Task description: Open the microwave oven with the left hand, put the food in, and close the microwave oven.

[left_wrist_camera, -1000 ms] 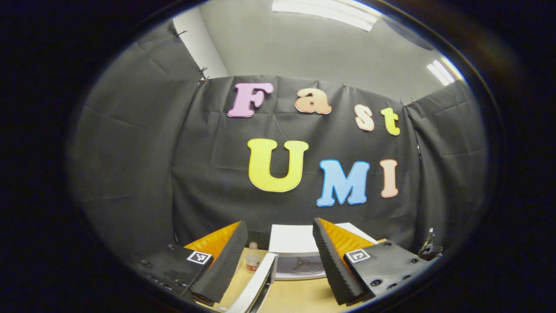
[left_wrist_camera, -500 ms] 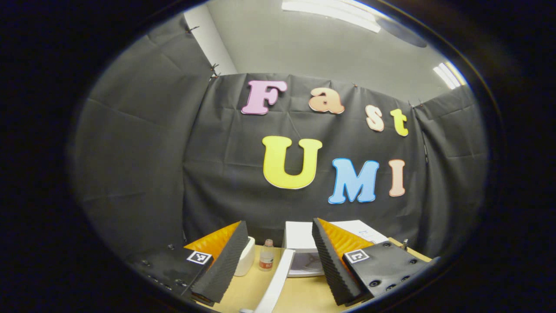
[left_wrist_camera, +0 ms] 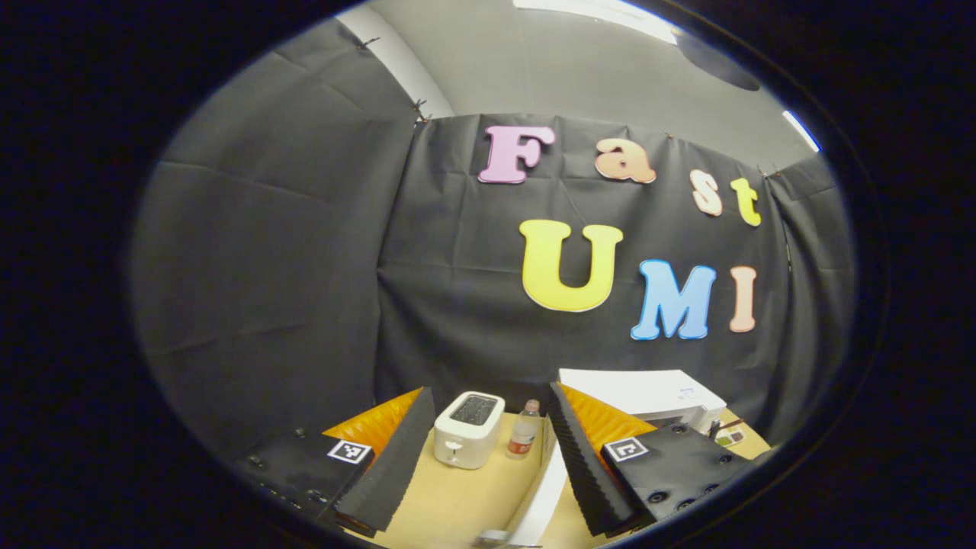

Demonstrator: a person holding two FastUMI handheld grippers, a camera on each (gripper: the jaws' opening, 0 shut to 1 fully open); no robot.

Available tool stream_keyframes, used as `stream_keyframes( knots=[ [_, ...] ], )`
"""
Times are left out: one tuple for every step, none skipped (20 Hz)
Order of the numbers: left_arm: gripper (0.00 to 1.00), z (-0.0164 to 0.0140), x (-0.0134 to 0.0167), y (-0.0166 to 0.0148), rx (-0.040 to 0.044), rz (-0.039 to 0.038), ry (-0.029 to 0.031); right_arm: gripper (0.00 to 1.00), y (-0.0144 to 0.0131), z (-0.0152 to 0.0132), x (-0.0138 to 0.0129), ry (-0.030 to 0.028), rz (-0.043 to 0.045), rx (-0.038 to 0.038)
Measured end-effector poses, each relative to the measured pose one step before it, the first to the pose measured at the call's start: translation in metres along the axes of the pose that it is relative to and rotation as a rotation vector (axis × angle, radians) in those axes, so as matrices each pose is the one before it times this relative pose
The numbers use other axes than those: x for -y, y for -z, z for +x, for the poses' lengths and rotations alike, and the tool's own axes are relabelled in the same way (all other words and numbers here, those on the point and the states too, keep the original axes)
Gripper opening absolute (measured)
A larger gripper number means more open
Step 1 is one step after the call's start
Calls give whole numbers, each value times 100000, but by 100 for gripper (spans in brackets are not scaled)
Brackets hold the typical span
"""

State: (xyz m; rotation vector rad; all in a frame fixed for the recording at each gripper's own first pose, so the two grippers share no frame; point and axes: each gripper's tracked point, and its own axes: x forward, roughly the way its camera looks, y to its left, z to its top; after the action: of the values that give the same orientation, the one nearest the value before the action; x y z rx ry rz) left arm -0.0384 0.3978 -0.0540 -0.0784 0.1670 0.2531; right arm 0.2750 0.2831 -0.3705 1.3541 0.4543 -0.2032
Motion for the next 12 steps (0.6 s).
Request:
stream_keyframes(
  knots=[
    [95,-328,-904,437,-1078,1422,-1731,16,256,807,71,785,1589,2054],
    [95,-321,-782,155,-759,1306,-832,16,67,850,48,417,671,3108],
    [95,-290,-629,175,-1119,968,-977,16,167,608,3,390,845,2502],
    [95,-270,-724,150,-935,466,-1256,16,237,581,28,358,1577,1266],
    [95,73,-439,251,-620,-321,-986,16,222,512,103,542,2383,916],
    [95,22,-309,43,-308,-846,-476,16,-23,371,92,184,2538,479],
    [95,107,-279,175,-122,-1133,-365,21,24,128,164,768,220,398],
    [95,217,-23,-211,285,-1002,207,21,-38,109,334,1019,-1779,63],
    [95,2,76,-293,463,-642,456,20,-24,-23,-42,-142,-1208,-372],
    [95,93,-12,-162,106,-149,458,21,83,-5,-21,116,-865,-748],
    [95,63,196,110,262,-135,733,25,90,-95,479,2349,-1328,-1159],
    [95,-58,273,-292,1382,-553,1357,31,284,-105,757,3601,-2109,-1504]
  ],
)
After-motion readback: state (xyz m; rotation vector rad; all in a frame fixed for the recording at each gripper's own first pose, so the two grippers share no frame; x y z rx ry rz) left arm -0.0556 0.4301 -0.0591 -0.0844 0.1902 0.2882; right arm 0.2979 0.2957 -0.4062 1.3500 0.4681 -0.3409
